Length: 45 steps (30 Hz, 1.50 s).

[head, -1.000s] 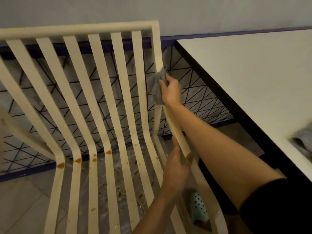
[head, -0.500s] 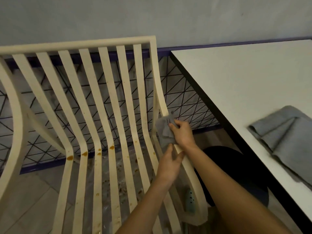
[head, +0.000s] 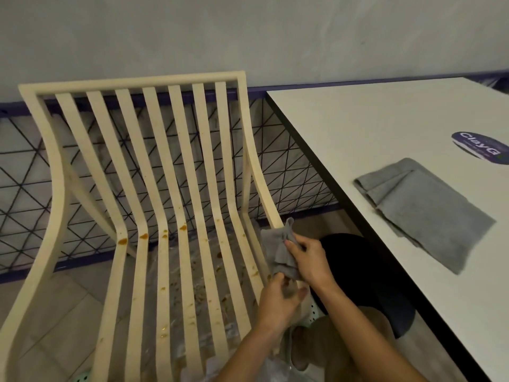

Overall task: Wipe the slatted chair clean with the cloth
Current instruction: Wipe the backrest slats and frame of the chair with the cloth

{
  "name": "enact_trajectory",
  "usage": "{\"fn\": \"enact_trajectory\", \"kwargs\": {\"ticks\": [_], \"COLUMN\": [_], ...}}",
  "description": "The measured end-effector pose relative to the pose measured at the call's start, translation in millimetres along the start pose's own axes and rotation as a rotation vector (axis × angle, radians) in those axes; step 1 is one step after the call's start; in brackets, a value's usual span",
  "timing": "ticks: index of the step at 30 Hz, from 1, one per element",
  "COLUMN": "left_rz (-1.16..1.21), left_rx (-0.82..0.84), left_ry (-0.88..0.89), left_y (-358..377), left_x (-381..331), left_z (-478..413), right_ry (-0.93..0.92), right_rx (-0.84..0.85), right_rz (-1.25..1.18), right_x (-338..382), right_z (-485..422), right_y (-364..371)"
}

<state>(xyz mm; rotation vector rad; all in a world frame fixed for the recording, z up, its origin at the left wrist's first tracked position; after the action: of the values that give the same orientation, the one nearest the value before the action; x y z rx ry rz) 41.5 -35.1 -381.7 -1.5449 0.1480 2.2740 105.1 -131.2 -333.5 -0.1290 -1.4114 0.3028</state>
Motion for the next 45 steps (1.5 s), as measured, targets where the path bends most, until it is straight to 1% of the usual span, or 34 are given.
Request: {"fn": "enact_trajectory", "kwargs": {"ticks": [4, 6, 9, 15, 19, 22, 23, 26, 28, 30, 31, 35, 37, 40, 43, 45], "left_rz": [0.061, 0.070, 0.022, -0.035, 0.046, 0.060, 0.061, 0.043, -0.017, -0.043, -0.031, 0.039, 0.064, 0.050, 0.005, 0.031], "left_rx": [0.066, 0.055, 0.030, -0.022, -0.009, 0.011, 0.022, 0.068, 0.118, 0.120, 0.091, -0.103, -0.148, -0.139, -0.116, -0.093], "left_ry": [0.000, -0.002, 0.006, 0.002, 0.033, 0.051, 0.059, 0.063, 0.062, 0.060, 0.056, 0.027, 0.053, 0.137, 0.149, 0.128], "left_y": [13.0, 14.2, 13.4, 8.8, 12.2, 14.5, 13.9, 9.0, 2.1, -14.0, -25.7, -80.1, -96.6, -113.0, -124.5, -130.1], "left_x": [14.3, 18.7, 19.4, 19.4, 17.8, 16.9, 16.7, 17.9, 16.5, 11.8, 8.6, -7.3, -19.8, -48.2, -71.6, -80.7], "left_z": [12.5, 17.3, 20.5, 21.5, 22.6, 23.4, 22.3, 15.9, 8.0, -0.6, -4.8, -22.9, -34.0, -61.4, -88.3, -113.1], "right_ry": [0.000, 0.009, 0.006, -0.001, -0.010, 0.005, 0.023, 0.058, 0.059, 0.047, 0.056, 0.129, 0.148, 0.167, 0.154, 0.150], "right_rx": [0.001, -0.009, -0.027, -0.054, -0.070, -0.057, -0.062, -0.066, -0.028, 0.019, 0.034, 0.082, 0.088, 0.080, 0.067, 0.053], "right_rz": [-0.067, -0.101, -0.109, 0.030, 0.119, 0.296, 0.404, 0.855, 0.971, 0.992, 0.995, 0.988, 0.992, 0.984, 1.003, 1.001], "right_x": [-12.0, -22.6, -32.7, -22.2, -12.9, -3.3, 0.8, 11.9, 14.9, 14.2, 13.8, 17.9, 21.6, 22.8, 26.9, 28.7], "right_z": [27.1, 43.6, 67.6, 64.0, 44.8, 25.1, 18.2, 3.3, -4.8, -14.8, -19.5, -42.6, -54.1, -78.8, -100.9, -124.5], "right_y": [-0.2, 2.1, 7.5, 6.3, 8.6, 15.4, 18.3, 28.4, 32.3, 34.9, 35.0, 39.6, 41.6, 44.4, 48.4, 51.0]}}
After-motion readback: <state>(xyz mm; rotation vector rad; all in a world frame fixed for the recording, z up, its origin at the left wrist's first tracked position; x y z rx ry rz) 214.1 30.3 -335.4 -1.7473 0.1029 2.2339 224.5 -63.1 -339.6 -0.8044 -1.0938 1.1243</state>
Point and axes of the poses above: each hand's wrist, its own z-axis away from the middle knuckle, its own y-axis out of the palm, x = y × z, the point moved 7 cm from there along -z, towards the middle knuckle, and after that the axes turned 10 degrees about x, right-handed, at the moved point
